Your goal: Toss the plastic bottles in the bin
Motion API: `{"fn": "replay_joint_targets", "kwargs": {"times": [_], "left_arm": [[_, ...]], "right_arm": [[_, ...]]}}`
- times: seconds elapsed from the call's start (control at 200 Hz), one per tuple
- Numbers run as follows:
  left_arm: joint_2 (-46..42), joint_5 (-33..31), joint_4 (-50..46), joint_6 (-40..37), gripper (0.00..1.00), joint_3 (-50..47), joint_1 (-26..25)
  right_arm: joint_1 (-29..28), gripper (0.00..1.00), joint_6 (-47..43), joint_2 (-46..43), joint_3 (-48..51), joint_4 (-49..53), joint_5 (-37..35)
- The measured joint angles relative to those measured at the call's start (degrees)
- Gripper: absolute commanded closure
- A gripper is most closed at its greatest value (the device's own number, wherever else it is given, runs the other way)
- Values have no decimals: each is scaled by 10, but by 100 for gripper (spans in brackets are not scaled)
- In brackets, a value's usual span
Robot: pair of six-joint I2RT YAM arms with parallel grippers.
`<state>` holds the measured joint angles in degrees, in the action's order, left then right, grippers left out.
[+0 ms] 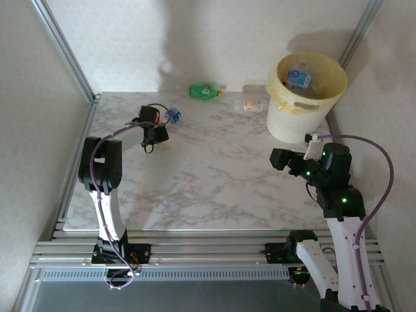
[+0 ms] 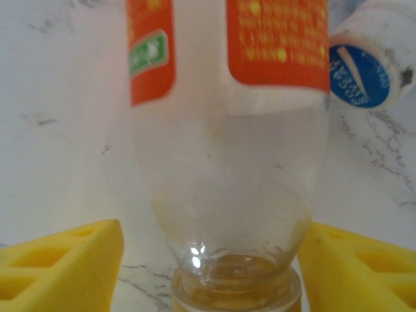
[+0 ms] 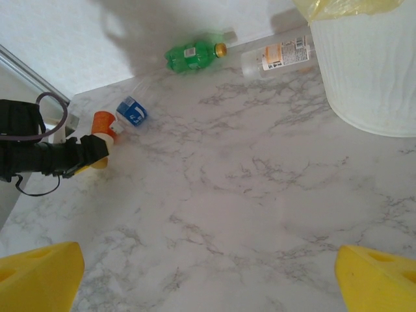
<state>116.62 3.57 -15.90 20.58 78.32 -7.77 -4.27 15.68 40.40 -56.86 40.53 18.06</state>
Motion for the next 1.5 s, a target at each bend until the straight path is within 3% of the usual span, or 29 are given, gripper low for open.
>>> {"fn": "replay_joint_targets", "kwargs": {"times": [0.19,0.405,0.656,0.871,1.001,1.116,1.246,1.501], "left_arm": [[3,12,7,-4,59,-1,0],[-14,12,23,-12,77,-30,0],[-122,10,29,-16,81,-128,0],[-373,16,42,-28,79,-242,-18],[-492,37,61,-42,78,-256,-84],[-526,65,100,-53,78,-256,-203],[-487,100,142,-60,80,-255,-317],[-370,117,178,-80,79,-215,-428]], "right_arm": [[0,1,0,0,3,-1,0],[0,1,0,0,3,-5,0],[0,1,3,6,4,-7,2],[0,1,20,23,10,-19,38],[0,1,40,28,19,-43,79],[-3,1,62,29,26,-68,114],[-10,1,80,30,28,-95,145],[-23,1,106,30,33,-129,185]]}}
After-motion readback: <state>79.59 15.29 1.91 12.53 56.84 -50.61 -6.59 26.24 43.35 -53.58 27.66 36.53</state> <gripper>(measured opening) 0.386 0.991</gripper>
